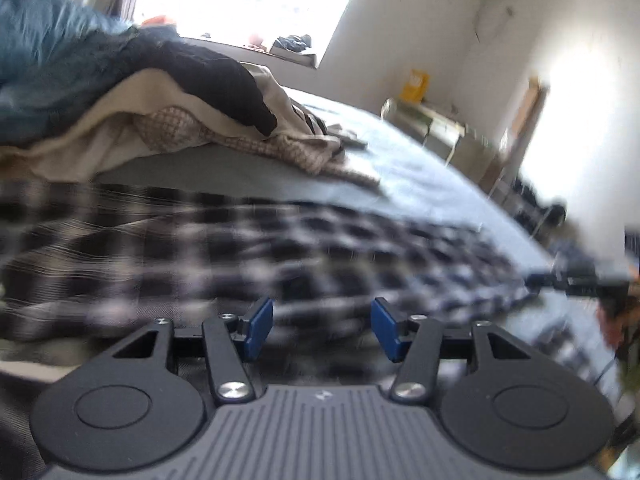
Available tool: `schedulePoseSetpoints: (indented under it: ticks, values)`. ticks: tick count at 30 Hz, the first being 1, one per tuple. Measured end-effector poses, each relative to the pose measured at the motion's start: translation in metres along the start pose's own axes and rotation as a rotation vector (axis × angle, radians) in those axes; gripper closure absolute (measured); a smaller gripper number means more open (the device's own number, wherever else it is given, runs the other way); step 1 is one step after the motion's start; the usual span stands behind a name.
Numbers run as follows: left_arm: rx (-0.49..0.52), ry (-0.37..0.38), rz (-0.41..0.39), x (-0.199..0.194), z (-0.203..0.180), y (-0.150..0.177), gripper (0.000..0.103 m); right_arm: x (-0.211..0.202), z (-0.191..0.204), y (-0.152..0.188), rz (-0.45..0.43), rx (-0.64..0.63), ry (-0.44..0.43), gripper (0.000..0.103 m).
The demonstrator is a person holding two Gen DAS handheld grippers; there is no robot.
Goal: Fold clothes
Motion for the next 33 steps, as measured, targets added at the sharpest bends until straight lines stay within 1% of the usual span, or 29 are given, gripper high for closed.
schedulePoseSetpoints:
  ticks: [2,4,6,8,10,12,14,15,16,18,21,23,26,30,31,33]
  values:
    - [0.093,-0.003,0.021,-0.004,-0.011,0.010,0.049,0.014,0.030,0.005,0.023,-0.123,-0.054,0.083]
    - [0.184,0.014,0.036,0.000,-0.025,0.021,0.050,0.024,0.043,0.007,0.040,-0.210,-0.061,0.084]
    - [0.240,0.039,0.040,0.014,-0.039,0.024,0.052,0.035,0.055,0.009,0.056,-0.296,-0.065,0.085]
    - [0.283,0.073,0.039,0.029,-0.054,0.026,0.056,0.042,0.057,0.011,0.078,-0.349,-0.064,0.085]
    - [0.334,0.099,0.031,0.048,-0.068,0.025,0.059,0.046,0.049,0.014,0.093,-0.390,-0.023,0.085]
    - [0.401,0.120,0.033,0.065,-0.083,0.026,0.061,0.048,0.046,0.022,0.137,-0.454,-0.007,0.085]
    - [0.449,0.134,0.057,0.079,-0.091,0.033,0.067,0.046,0.042,0.026,0.152,-0.493,0.006,0.085]
    - [0.473,0.141,0.069,0.086,-0.095,0.036,0.069,0.045,0.039,0.028,0.159,-0.512,0.012,0.085]
    - [0.496,0.148,0.080,0.093,-0.099,0.039,0.072,0.043,0.038,0.024,0.140,-0.498,-0.002,0.085]
    - [0.533,0.152,0.101,0.102,-0.101,0.046,0.074,0.038,0.036,0.016,0.093,-0.461,-0.037,0.085]
    - [0.553,0.146,0.121,0.109,-0.101,0.053,0.077,0.040,0.031,0.015,0.069,-0.458,-0.027,0.084]
    - [0.552,0.145,0.125,0.110,-0.100,0.054,0.077,0.048,0.029,0.027,0.117,-0.505,-0.031,0.084]
    - [0.574,0.146,0.128,0.111,-0.101,0.054,0.077,0.054,0.030,0.039,0.155,-0.591,-0.031,0.083]
    - [0.605,0.152,0.128,0.117,-0.103,0.055,0.078,0.057,0.026,0.038,0.163,-0.604,-0.027,0.083]
    - [0.611,0.155,0.127,0.118,-0.104,0.056,0.079,0.059,0.025,0.039,0.174,-0.602,-0.033,0.083]
    - [0.625,0.159,0.126,0.122,-0.105,0.057,0.087,0.062,0.023,0.042,0.190,-0.599,-0.042,0.083]
Point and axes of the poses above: each gripper's, at about its wrist camera, not at the fingertips, and x roughly the way its jaws point, z to its left, y to its underside, the point moved 7 cm from there along x, roughly the way its jaws point, and after that the axes turned 11 degrees about -z, right-handed, at the moved point
